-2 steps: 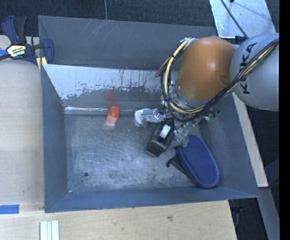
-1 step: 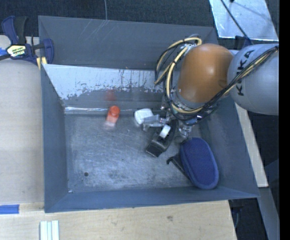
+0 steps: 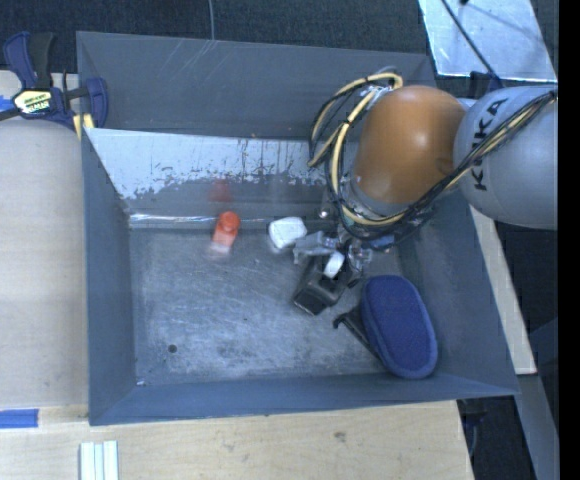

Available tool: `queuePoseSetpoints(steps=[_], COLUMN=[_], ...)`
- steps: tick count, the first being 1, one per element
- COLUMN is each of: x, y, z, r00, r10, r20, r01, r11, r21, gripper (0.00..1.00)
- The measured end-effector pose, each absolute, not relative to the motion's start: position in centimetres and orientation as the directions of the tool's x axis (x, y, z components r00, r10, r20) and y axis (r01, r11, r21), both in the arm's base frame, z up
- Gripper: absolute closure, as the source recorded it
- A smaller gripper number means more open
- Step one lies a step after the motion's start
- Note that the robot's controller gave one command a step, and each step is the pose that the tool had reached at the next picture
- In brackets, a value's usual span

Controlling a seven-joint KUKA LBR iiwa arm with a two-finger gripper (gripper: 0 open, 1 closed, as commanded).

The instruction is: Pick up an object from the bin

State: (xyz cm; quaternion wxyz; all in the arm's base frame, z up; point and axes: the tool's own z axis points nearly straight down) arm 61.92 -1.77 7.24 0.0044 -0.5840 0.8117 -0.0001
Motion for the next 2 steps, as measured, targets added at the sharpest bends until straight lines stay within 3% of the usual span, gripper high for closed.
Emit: queuePoseSetpoints(steps=[1,2], x=[58.0,57.3], y=[0.5,-1.3], z=[18.3,29.0], r00=[-0.328,0.169], r10=[-0.945,-0.986], r20=[-0.003,-0.002], r01=[-0.945,-0.986], r11=[0.328,-0.169], r21=[-0.004,-0.003], gripper=[1.0,1.0])
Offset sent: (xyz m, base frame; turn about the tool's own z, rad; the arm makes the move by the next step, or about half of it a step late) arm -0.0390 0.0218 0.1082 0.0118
